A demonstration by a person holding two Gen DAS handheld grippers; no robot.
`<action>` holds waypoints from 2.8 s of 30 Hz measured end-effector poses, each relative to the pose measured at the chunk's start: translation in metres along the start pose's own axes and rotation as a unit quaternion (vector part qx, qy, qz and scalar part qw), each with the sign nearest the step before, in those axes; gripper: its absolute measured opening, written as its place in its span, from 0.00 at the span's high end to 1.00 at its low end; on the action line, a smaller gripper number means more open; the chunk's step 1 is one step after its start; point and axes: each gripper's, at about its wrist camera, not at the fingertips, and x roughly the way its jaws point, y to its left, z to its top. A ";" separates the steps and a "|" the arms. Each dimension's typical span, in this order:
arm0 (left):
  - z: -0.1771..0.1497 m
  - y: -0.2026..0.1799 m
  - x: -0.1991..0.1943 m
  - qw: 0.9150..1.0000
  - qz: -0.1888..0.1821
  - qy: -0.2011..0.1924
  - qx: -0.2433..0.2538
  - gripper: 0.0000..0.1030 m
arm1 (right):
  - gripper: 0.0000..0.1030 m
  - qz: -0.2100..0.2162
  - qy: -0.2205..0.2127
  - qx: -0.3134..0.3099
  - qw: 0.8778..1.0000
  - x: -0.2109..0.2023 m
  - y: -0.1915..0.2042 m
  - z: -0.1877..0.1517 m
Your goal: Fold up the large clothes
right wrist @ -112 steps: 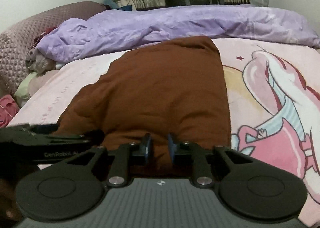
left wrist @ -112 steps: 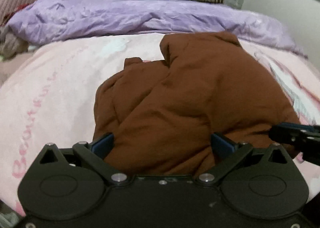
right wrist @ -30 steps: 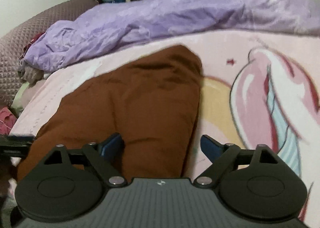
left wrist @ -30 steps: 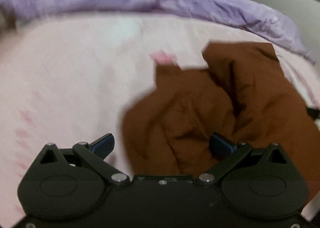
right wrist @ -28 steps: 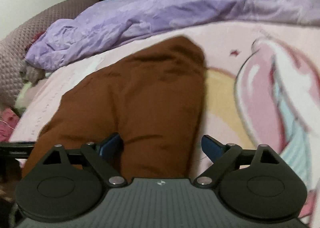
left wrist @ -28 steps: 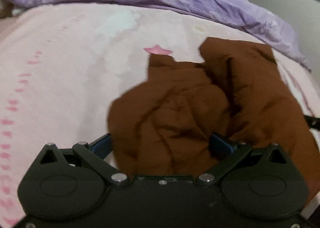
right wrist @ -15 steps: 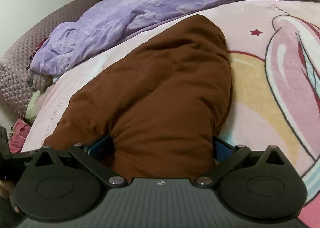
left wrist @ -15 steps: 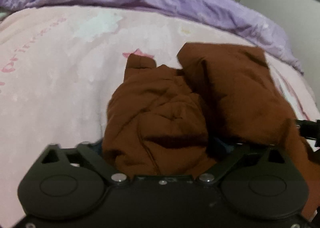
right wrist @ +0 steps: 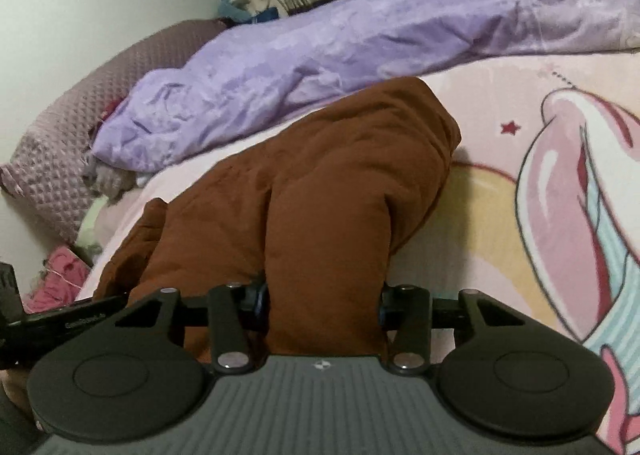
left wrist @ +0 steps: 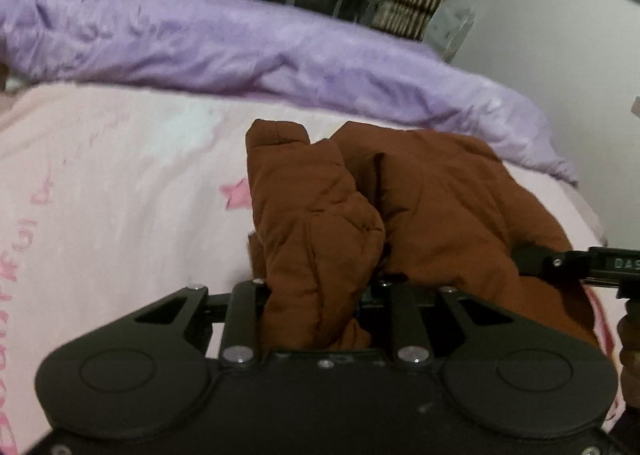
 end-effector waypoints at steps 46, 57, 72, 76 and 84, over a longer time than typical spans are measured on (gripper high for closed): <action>-0.054 -0.236 0.105 0.989 -0.071 0.017 0.130 0.00 | 0.45 -0.299 -0.168 0.016 0.939 -0.111 -0.114 -0.093; -0.087 -0.234 0.118 0.982 -0.046 0.027 0.181 0.00 | 0.32 -0.310 -0.127 0.042 0.941 -0.093 -0.143 -0.101; -0.104 -0.255 -0.034 0.976 0.016 -0.009 0.217 0.00 | 0.11 -0.382 -0.112 0.024 0.917 -0.170 -0.060 -0.152; -0.131 -0.252 -0.067 0.974 0.032 -0.022 0.223 0.00 | 0.09 -0.374 -0.120 0.026 0.919 -0.181 -0.044 -0.173; -0.152 -0.265 -0.088 0.965 0.047 -0.042 0.255 0.00 | 0.08 -0.362 -0.137 0.023 0.922 -0.192 -0.022 -0.179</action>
